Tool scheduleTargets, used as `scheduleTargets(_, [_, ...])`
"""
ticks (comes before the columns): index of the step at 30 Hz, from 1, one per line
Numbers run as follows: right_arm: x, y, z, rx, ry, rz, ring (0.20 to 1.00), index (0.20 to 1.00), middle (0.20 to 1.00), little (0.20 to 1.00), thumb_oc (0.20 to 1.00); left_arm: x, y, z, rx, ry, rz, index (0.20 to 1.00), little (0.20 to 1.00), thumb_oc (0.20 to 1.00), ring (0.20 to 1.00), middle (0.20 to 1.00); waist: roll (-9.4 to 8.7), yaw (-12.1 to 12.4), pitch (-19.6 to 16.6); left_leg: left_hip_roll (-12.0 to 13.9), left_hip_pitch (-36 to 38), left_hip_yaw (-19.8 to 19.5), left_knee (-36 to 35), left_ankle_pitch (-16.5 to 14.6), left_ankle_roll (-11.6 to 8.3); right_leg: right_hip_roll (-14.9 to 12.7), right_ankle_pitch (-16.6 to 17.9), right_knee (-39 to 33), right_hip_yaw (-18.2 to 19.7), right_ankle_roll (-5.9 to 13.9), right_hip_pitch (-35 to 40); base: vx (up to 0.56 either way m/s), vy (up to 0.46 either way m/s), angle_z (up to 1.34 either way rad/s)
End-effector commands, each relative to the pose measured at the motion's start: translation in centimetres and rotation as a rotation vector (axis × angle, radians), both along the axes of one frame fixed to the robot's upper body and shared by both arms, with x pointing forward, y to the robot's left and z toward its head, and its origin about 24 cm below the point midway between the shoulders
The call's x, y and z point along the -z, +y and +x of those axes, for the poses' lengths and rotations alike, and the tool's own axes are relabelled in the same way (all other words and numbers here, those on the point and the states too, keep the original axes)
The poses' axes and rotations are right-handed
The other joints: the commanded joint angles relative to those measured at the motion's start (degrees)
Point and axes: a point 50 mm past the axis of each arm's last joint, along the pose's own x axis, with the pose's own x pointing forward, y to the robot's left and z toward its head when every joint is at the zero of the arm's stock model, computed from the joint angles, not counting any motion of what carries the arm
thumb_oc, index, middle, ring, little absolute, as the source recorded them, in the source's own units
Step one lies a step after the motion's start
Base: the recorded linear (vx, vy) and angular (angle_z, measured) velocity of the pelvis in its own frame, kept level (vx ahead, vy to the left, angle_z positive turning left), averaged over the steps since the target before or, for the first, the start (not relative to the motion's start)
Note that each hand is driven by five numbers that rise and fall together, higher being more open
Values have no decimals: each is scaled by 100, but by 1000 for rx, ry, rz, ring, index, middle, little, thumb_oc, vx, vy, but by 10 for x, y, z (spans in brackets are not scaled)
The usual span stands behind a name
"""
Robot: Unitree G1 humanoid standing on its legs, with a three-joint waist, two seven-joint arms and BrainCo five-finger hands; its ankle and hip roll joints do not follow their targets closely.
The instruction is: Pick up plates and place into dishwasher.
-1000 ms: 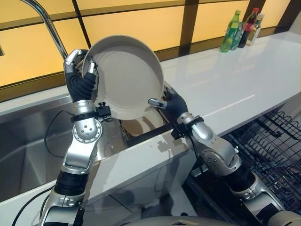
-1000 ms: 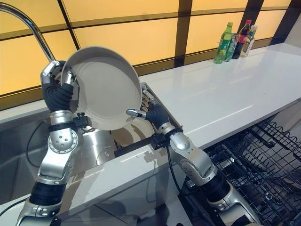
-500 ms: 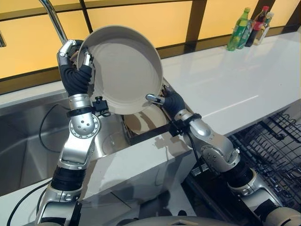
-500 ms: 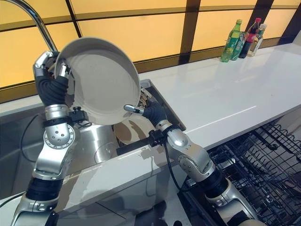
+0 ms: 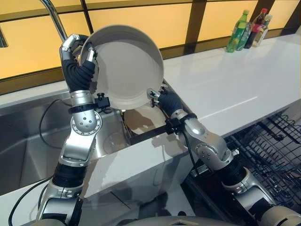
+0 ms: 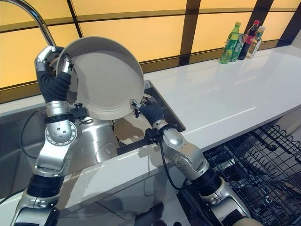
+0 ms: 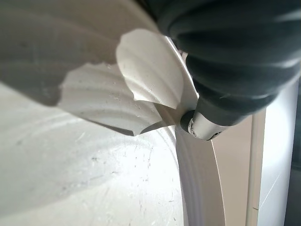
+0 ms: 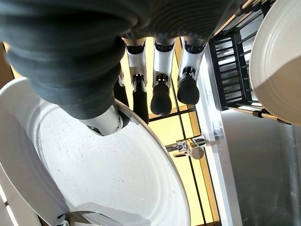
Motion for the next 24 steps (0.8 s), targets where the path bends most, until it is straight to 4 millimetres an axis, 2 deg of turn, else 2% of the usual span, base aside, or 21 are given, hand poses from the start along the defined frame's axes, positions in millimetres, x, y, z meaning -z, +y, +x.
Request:
scheduleTargets(1, [-43, 47, -13, -263, -136, 86, 200, 200, 200, 200, 200, -37, -16, -10, -53, -190, 103, 200, 200, 200, 200, 200, -165, 547, -416, -809, -379, -2715, 228, -364, 74, -514, -395, 384, 305, 545, -171, 29, -250, -14])
scheduleTargets(2, [-48, 60, -18, -337, -133, 106, 200, 200, 200, 200, 200, -31, -8, -11, -121, -175, 118, 200, 200, 200, 200, 200, -159, 618, -461, -864, -426, -3011, 205, -379, 203, -444, -443, 442, 622, 525, -277, 71, -256, -126])
scheduleTargets(5, [-54, 76, -24, -388, -158, 118, 200, 200, 200, 200, 200, -29, 8, -14, -160, -174, 121, 200, 200, 200, 200, 200, -75, 842, -393, -783, -667, -2826, 338, -267, 215, -328, -579, 502, 1023, 511, -272, -51, -57, -215])
scheduleTargets(8, [-57, 81, -28, -394, -182, 133, 200, 200, 200, 200, 200, -35, 17, -12, -163, -176, 115, 200, 200, 200, 200, 200, -66, 952, -348, -694, -810, -2762, 399, -229, 159, -304, -604, 466, 1095, 524, -251, -86, -49, -122])
scheduleTargets(13, [-54, 84, -26, -392, -196, 156, 200, 200, 200, 200, 200, -41, 28, -5, -181, -150, 103, 200, 200, 200, 200, 200, -51, 999, -344, -574, -867, -2656, 395, -192, 73, -265, -624, 461, 1076, 534, -248, -37, -30, -36])
scheduleTargets(14, [-54, 85, -25, -389, -199, 163, 200, 200, 200, 200, 200, -40, 30, -2, -179, -130, 99, 545, 545, 545, 545, 545, -46, 994, -343, -548, -873, -2626, 383, -181, 60, -254, -631, 466, 1087, 530, -250, -34, -11, -36])
scheduleTargets(15, [-54, 85, -25, -387, -201, 167, 200, 200, 200, 200, 200, -38, 32, 0, -184, -112, 98, 1000, 1000, 1000, 1000, 1000, -39, 988, -342, -536, -880, -2611, 378, -174, 53, -245, -637, 469, 1102, 528, -252, -34, -11, -42])
scheduleTargets(17, [-56, 84, -24, -384, -206, 173, 200, 200, 200, 200, 200, -31, 33, 2, -186, -125, 47, 1000, 1000, 1000, 1000, 1000, -41, 974, -336, -526, -879, -2598, 366, -170, 47, -238, -639, 470, 1114, 534, -254, -43, -38, -25])
scheduleTargets(18, [-55, 80, -25, -382, -217, 185, 200, 200, 200, 200, 200, 1, 23, 2, -226, -106, 66, 1000, 1000, 1000, 1000, 1000, -84, 959, -306, -515, -886, -2580, 367, -187, 43, -224, -637, 455, 1096, 531, -255, -62, -89, -41])
scheduleTargets(21, [-60, 61, -27, -359, -240, 205, 200, 200, 200, 200, 200, 50, 14, -23, -229, -128, 76, 1000, 1000, 1000, 1000, 1000, -198, 1007, -223, -460, -892, -2520, 378, -231, 35, -208, -639, 420, 1062, 510, -208, -49, -123, -36])
scheduleTargets(24, [-68, 55, -23, -325, -256, 215, 200, 200, 200, 200, 200, 64, 14, -31, -216, -131, 93, 1000, 1000, 1000, 1000, 1000, -297, 1072, -170, -459, -901, -2522, 393, -232, 20, -198, -608, 395, 989, 477, -170, -15, -90, 6])
